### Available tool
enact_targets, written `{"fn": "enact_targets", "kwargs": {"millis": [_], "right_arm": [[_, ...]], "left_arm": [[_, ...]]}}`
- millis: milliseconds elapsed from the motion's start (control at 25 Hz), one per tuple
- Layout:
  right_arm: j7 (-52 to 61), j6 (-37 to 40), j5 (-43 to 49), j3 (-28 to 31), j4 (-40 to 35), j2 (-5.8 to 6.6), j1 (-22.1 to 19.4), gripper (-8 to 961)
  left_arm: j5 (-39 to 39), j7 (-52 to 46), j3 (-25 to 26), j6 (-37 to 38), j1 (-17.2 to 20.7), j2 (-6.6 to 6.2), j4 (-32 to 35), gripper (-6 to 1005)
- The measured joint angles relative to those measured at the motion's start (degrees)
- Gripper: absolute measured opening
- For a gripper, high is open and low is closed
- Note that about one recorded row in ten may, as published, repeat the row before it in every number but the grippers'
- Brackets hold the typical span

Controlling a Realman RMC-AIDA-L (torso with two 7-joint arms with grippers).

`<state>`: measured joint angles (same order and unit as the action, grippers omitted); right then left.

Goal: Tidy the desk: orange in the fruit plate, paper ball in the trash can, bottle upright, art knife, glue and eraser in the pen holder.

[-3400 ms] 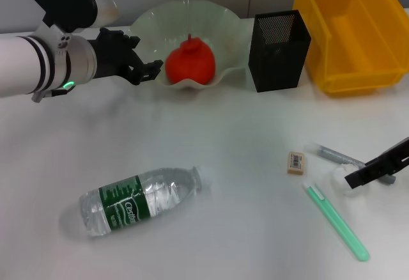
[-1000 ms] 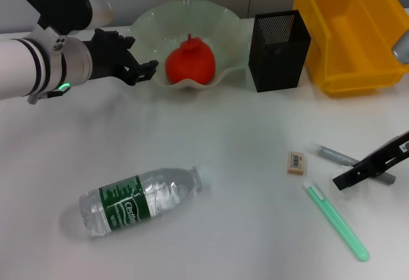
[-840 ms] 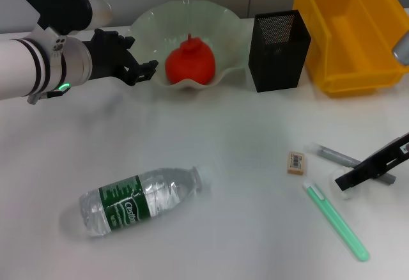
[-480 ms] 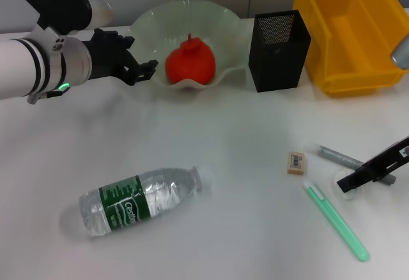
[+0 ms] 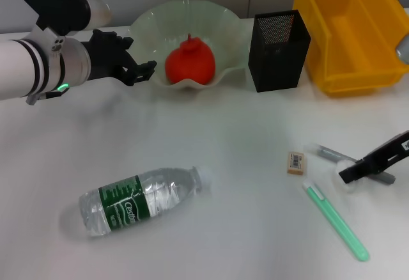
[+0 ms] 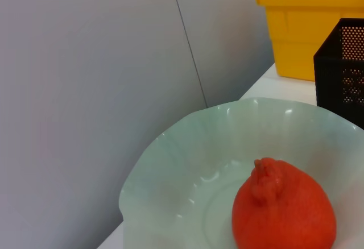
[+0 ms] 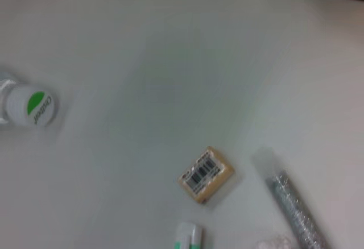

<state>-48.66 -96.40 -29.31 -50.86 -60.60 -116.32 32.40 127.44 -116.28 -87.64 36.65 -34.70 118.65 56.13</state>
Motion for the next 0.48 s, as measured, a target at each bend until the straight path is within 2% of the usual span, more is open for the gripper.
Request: {"fn": "enact_targets", "kwargs": {"millis": [280,480], "right_arm": [[-0.6,-0.9,-0.9,0.1,-3.3,-0.89,-0.6,333],[-0.6,-2.4,-5.8,0.7,-6.1,-0.76,-1.1,331]], "left_arm": [[0.0,0.0,0.2,0.0,0.1,-0.07,-0.1,588],[0.0,0.0,0.3,0.0,0.0,-0.09,-0.1,587]]}}
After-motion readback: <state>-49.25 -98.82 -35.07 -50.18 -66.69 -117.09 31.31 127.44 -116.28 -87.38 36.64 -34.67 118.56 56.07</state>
